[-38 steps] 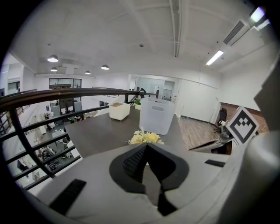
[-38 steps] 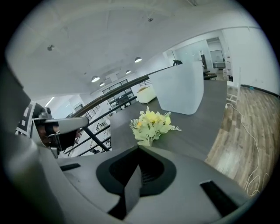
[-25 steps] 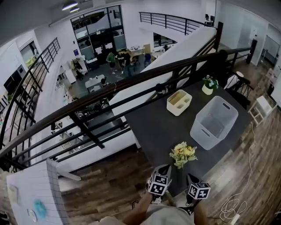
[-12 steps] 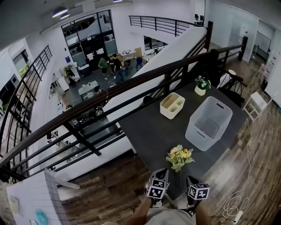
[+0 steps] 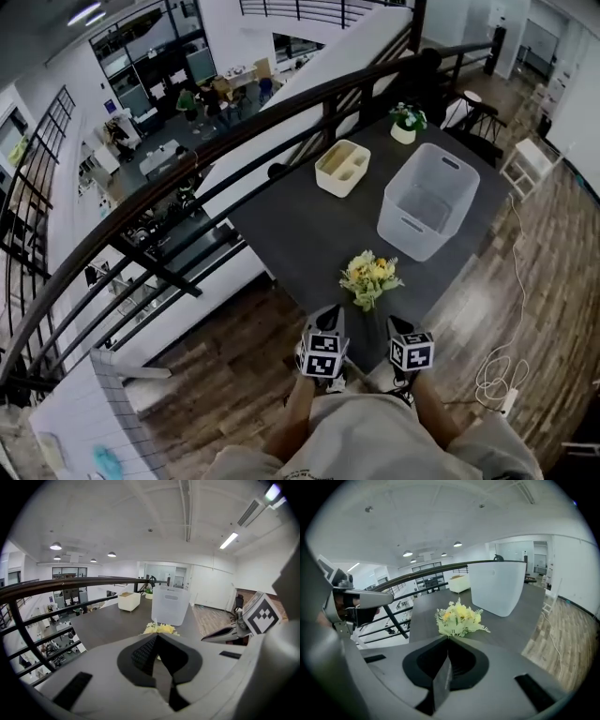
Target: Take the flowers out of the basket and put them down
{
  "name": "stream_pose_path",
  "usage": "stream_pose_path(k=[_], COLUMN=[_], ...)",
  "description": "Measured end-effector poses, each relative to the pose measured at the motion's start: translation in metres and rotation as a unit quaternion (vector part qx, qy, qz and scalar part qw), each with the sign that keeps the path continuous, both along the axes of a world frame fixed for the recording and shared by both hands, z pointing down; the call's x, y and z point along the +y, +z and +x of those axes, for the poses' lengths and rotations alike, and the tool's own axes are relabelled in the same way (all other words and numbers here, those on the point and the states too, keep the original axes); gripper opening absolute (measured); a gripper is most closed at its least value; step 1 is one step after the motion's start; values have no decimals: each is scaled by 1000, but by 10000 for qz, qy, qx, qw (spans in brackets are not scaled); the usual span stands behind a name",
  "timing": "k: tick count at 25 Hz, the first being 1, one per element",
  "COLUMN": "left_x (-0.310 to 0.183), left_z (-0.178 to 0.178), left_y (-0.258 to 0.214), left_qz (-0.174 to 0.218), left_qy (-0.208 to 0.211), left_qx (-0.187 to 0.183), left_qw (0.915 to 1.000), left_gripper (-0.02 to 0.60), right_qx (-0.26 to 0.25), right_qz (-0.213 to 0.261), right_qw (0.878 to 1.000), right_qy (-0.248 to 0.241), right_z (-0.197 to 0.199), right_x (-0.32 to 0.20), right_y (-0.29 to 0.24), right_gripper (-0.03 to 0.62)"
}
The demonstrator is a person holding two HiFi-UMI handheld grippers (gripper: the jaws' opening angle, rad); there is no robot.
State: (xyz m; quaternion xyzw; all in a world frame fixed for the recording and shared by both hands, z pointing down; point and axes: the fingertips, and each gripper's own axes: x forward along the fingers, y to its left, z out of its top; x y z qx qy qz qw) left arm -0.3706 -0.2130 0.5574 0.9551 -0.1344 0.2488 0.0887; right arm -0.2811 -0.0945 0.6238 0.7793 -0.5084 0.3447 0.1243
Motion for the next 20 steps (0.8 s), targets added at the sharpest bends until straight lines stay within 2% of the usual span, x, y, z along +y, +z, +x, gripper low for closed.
stream_pose_path(k=[6,8,10,12,14,20], left_x=[10,13,14,16,16,11], left_z=[5,10,15,16,19,24], left_y=[-2,3,7,10,15,29], left_qz=[-156,-245,-294,-351,-426,-636], left_qy=[93,130,159,183,187,163], left_qx=[87,127,150,144,121,36], left_qw=[9998,9995,9993,9991,9988,9978], left_gripper=[23,23,23,23,23,23], right_qx=[-110,-217,-276,-374,-447,-947], right_qz=[-28,-23,-37,-125,-275,-615], right_qw=[9998,9995,9993,9990,9985,9936], right_qy=[176,232,263,228,180,104], right_z=[8,12,16,17,21,27], right_x=[2,3,1,-1,-4,-19], right_y=[-2,-2,2,10,18,50], right_gripper=[39,87,87,116,186,200])
